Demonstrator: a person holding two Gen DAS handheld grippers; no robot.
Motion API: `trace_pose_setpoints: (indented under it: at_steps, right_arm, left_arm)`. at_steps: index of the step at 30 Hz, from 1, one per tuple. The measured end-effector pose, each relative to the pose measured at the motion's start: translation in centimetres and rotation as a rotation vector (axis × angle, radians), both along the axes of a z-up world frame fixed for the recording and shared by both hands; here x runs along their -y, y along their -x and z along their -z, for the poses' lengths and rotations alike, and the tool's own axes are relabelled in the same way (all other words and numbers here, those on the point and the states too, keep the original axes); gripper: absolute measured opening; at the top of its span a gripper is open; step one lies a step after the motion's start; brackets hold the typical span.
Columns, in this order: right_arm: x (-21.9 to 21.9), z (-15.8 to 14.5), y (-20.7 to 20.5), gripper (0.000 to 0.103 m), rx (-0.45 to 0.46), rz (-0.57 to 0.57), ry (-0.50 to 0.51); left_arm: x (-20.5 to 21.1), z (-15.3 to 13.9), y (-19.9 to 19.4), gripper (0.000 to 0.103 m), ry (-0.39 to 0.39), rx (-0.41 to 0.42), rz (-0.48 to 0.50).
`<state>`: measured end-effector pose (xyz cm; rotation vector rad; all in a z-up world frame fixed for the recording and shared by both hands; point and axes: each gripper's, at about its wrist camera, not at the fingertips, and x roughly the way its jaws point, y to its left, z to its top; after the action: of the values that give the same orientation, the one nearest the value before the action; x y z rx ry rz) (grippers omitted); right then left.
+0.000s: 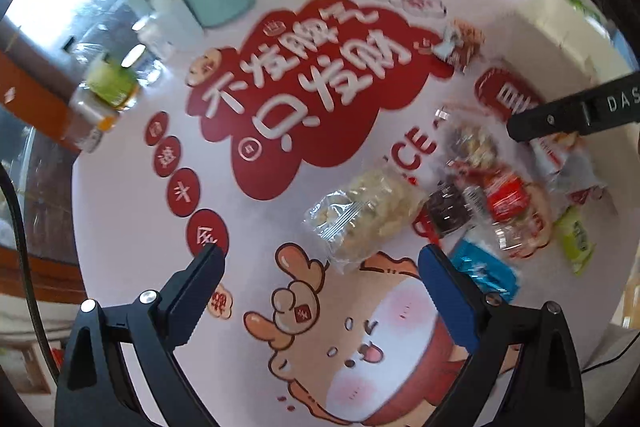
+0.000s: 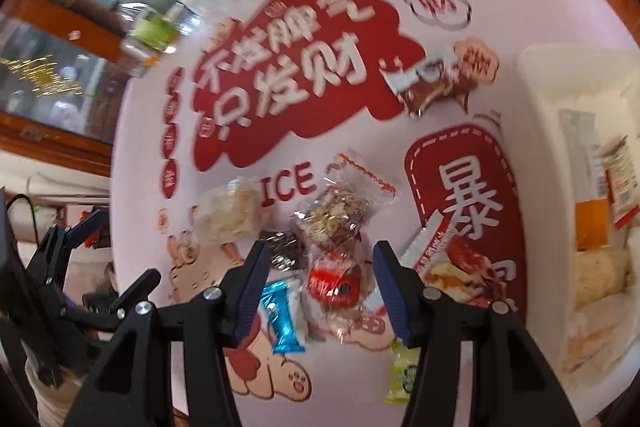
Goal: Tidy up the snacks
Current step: 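Grasp the clear bag of shredded snack with the left tool while the right tool grasps the clear nut bag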
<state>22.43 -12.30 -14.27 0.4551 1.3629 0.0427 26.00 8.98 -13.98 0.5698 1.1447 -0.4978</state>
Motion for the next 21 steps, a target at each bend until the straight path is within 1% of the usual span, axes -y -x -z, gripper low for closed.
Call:
trace_pose_setpoints:
  at_steps: [2,5,8,14,18,20,21]
  right_arm:
    - [-0.2,1.5,-0.8,0.054,-0.033,0.011,0.007]
    - [-0.2,3.5,-1.8,0.054,-0.069,0.039,-0.02]
    - [-0.4,4.8,-2.5,0.054,-0.09,0.064,-0.018]
    - [-0.9,6.3,-3.6,0.055,-0.109,0.085,0.004]
    - [-1.3,7.2,-3.8,0.056,-0.144,0.079,0.021]
    - [-1.5,7.1,-3.8,0.055,-0.135,0.074,0.038]
    - [-1.6,7.2,-3.9,0.052,-0.137,0.062,0.06]
  left_arm:
    - [0.6,1.9,-0.8,0.097,-0.046,-0.016,0.023]
    - [1.2,3.7,-1.8,0.097,-0.065,-0.041,0.046]
    - [1.9,5.1,-2.5,0.097,-0.064,-0.064,0.068]
    - [3.1,6.7,-3.4,0.097,-0.055,-0.095,0.104]
    - [3.4,7.7,-4.3,0.097,-0.04,-0.123,0.082]
    - [3.4,8.1,-4.6,0.097,-0.031,-0.133,0.065]
    - [3.4,8.3,-4.9,0.097,-0.026,-0.142,0.05]
